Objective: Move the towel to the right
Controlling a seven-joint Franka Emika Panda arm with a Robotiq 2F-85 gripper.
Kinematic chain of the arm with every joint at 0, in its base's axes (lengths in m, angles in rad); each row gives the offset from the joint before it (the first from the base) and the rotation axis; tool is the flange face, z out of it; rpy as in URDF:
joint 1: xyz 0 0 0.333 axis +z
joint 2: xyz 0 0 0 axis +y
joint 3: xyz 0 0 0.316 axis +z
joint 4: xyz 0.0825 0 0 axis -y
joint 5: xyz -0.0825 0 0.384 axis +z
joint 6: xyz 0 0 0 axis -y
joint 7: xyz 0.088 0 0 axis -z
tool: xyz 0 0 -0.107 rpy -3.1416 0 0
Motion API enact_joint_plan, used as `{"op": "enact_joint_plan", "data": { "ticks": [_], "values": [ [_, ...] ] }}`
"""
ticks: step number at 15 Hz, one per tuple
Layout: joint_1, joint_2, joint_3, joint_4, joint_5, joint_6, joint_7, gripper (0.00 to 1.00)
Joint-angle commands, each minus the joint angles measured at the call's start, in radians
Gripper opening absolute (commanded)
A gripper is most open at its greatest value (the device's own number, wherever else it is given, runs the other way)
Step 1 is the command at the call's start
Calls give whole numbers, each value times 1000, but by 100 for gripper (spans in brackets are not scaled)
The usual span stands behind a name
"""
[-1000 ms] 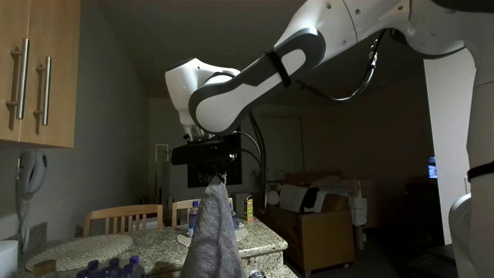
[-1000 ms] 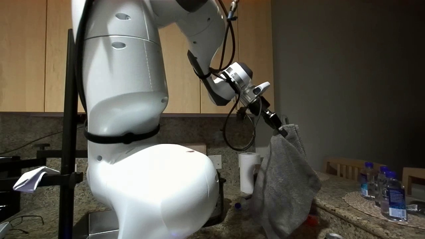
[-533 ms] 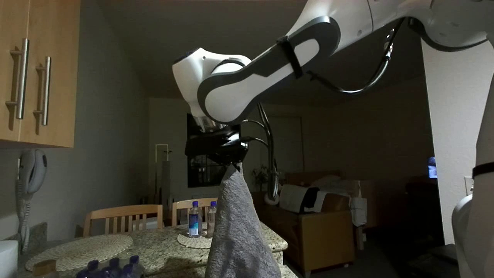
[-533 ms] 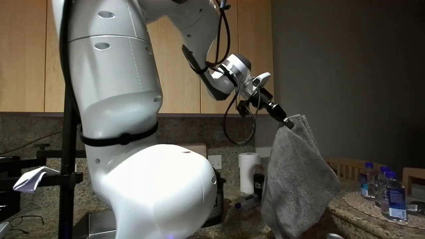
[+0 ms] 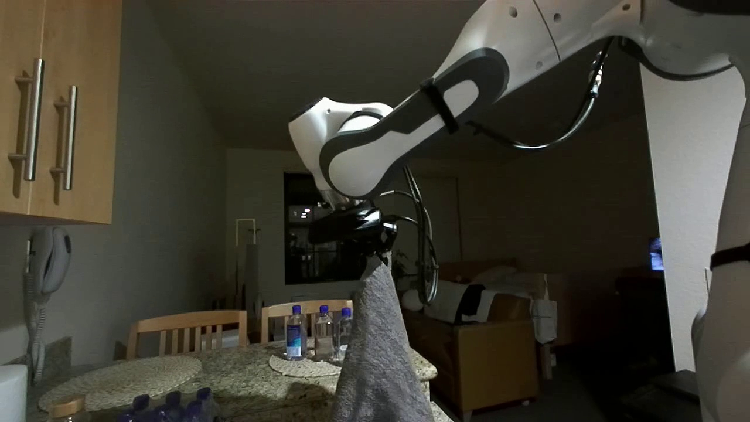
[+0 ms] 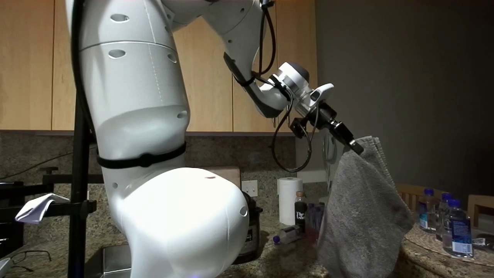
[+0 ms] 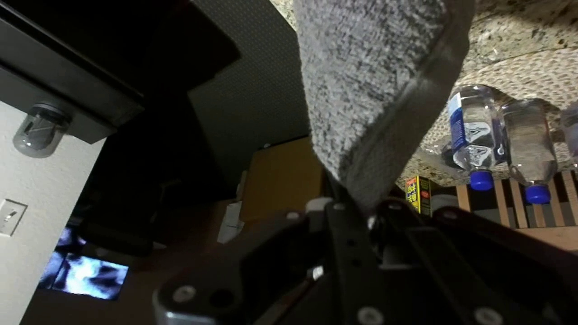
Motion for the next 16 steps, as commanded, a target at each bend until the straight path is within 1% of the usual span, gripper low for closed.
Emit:
{"op": "enact_joint_plan", "data": {
  "ticks": [1, 8, 16],
  "values": [
    [-20, 15, -9, 4, 16, 2, -5, 9],
    [-38, 60, -56, 16, 33, 27, -20, 9],
    [-45, 168, -85, 61, 82, 86, -49, 9]
  ]
}}
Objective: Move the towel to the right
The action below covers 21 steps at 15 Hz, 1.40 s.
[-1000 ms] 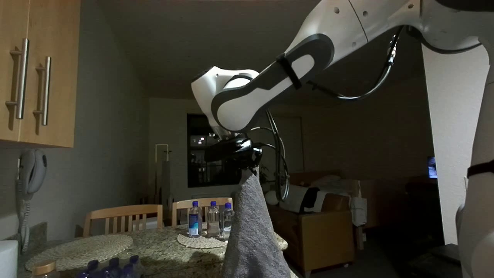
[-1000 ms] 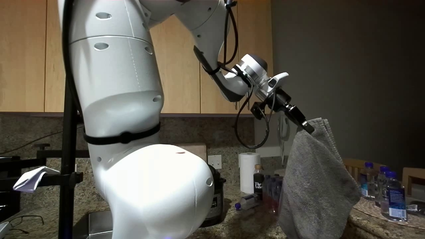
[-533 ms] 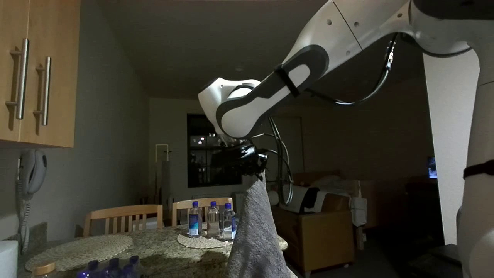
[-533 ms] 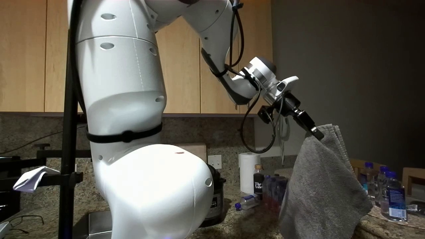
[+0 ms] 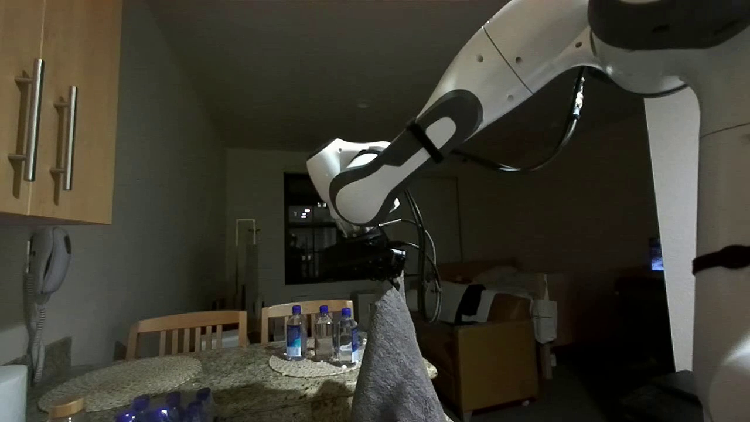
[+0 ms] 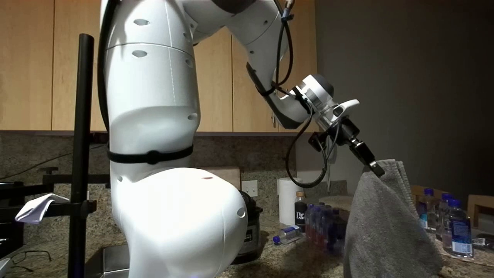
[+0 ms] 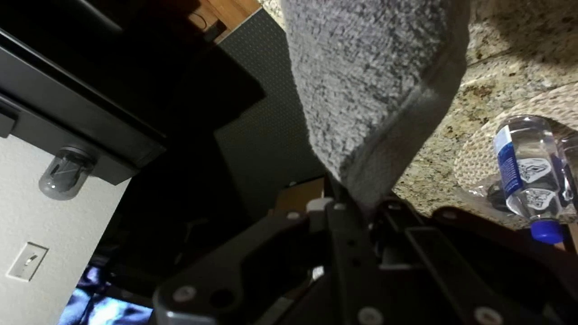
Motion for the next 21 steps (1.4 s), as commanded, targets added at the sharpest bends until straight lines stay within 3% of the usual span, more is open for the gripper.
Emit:
{"op": "enact_joint_plan", "data": {
  "ticks": [1, 13, 21],
  "values": [
    [-14, 59, -5, 50, 34, 47, -46, 9],
    [-19, 270, -73, 240, 57, 90, -61, 9],
    [-24, 351, -121, 273, 91, 127, -27, 9]
  ]
}}
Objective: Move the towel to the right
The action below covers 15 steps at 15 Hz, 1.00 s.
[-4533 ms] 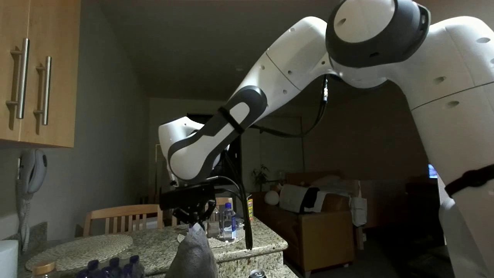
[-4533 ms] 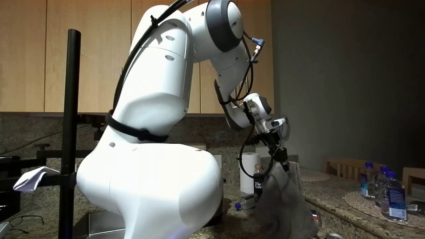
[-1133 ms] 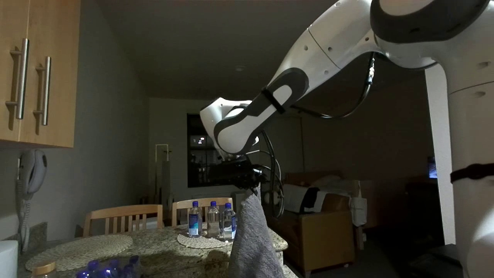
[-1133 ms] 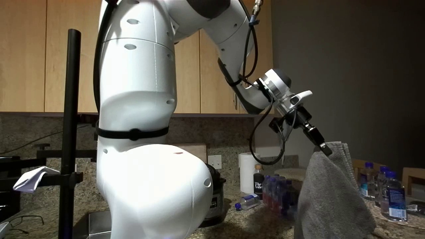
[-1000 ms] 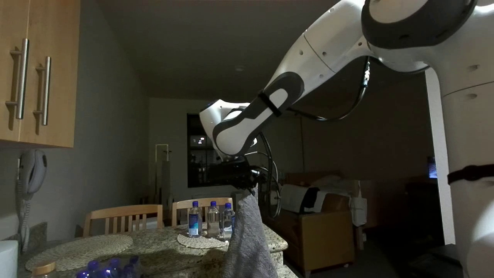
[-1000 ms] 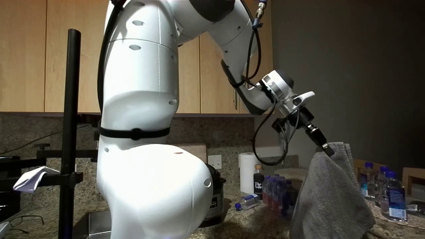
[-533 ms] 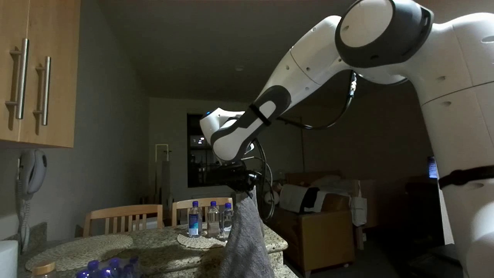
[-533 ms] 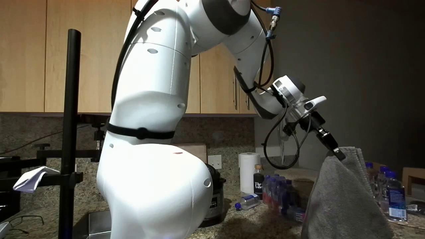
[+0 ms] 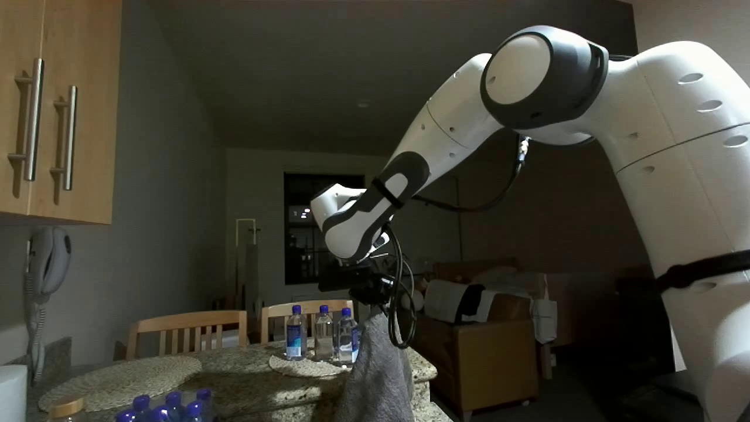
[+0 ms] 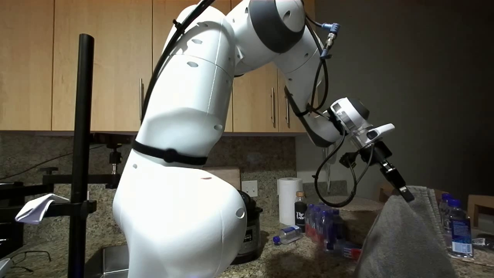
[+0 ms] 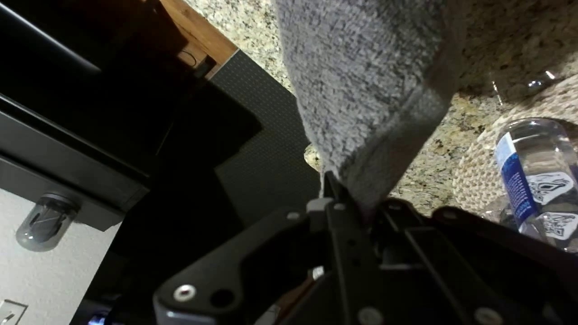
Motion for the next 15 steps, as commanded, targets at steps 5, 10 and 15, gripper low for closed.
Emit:
{"op": "enact_joint_plan", "data": {
  "ticks": [5, 10, 15],
  "values": [
    [-11, 63, -51, 38, -6, 102, 22, 10],
    [-6, 150, -81, 110, -8, 128, 5, 10],
    [-8, 240, -101, 172, 13, 176, -1, 9]
  ]
}}
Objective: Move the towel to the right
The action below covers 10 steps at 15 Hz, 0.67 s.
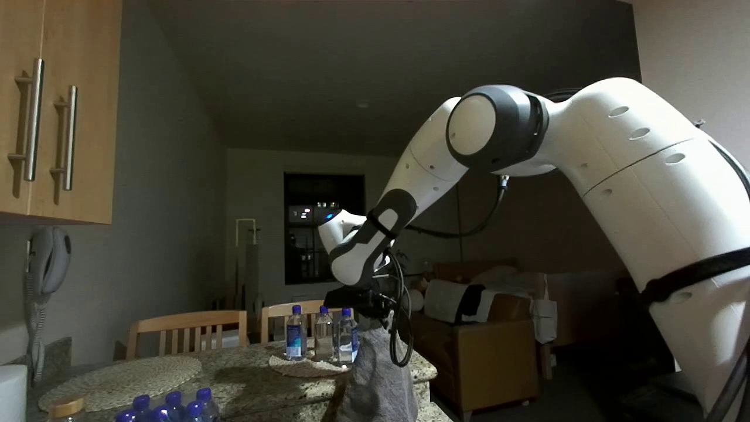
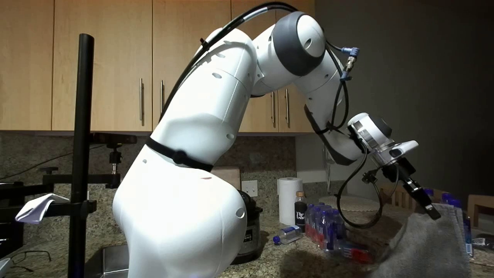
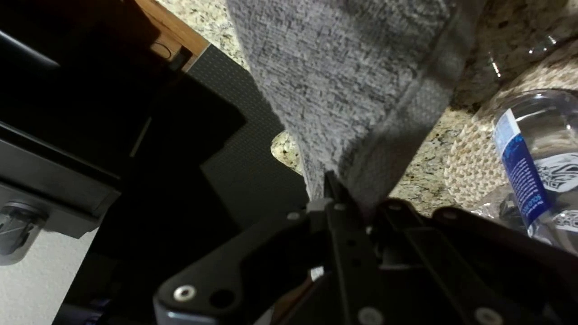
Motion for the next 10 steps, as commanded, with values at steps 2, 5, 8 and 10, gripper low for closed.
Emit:
{"op": "enact_joint_plan", "data": {
  "ticks": [2, 5, 8, 10],
  "values": [
    [-10, 76, -20, 55, 30, 53, -10, 9],
    [-12, 102, -34, 60, 48, 60, -12, 9],
    [-12, 116, -43, 48, 73, 61, -17, 9],
    [-9, 127, -48, 40, 84, 58, -19, 9]
  ]
}}
